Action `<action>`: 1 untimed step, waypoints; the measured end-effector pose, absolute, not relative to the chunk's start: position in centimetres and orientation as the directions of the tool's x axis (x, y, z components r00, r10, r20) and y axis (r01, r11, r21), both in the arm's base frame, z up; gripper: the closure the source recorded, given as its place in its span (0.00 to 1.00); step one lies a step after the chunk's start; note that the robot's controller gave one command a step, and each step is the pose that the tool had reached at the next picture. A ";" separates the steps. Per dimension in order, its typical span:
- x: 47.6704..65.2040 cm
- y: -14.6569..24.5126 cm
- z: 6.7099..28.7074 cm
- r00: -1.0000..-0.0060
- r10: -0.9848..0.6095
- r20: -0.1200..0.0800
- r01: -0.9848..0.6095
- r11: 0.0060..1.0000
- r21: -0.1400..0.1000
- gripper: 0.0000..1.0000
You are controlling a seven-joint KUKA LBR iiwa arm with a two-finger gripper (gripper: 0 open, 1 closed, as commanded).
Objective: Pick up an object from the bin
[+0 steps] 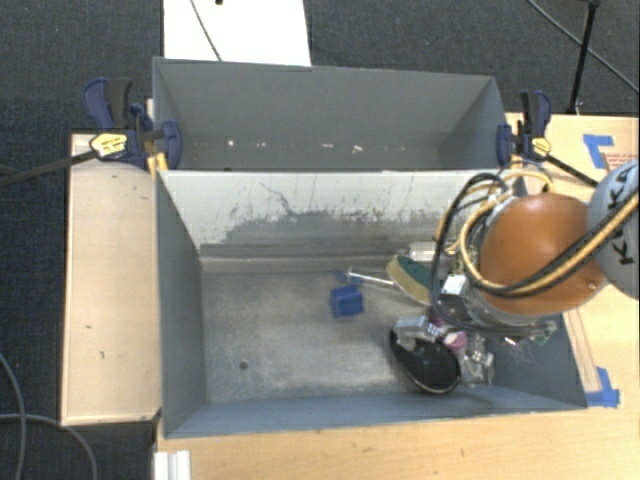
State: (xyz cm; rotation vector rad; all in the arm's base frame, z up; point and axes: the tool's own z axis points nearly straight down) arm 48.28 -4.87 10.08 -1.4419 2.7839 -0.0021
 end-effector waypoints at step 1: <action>48.5 -5.1 10.5 -0.282 -0.959 -0.004 -0.959 0.282 -0.004 0.00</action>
Offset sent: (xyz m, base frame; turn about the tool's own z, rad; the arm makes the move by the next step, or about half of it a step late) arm 0.0016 -0.0030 0.0034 -0.3310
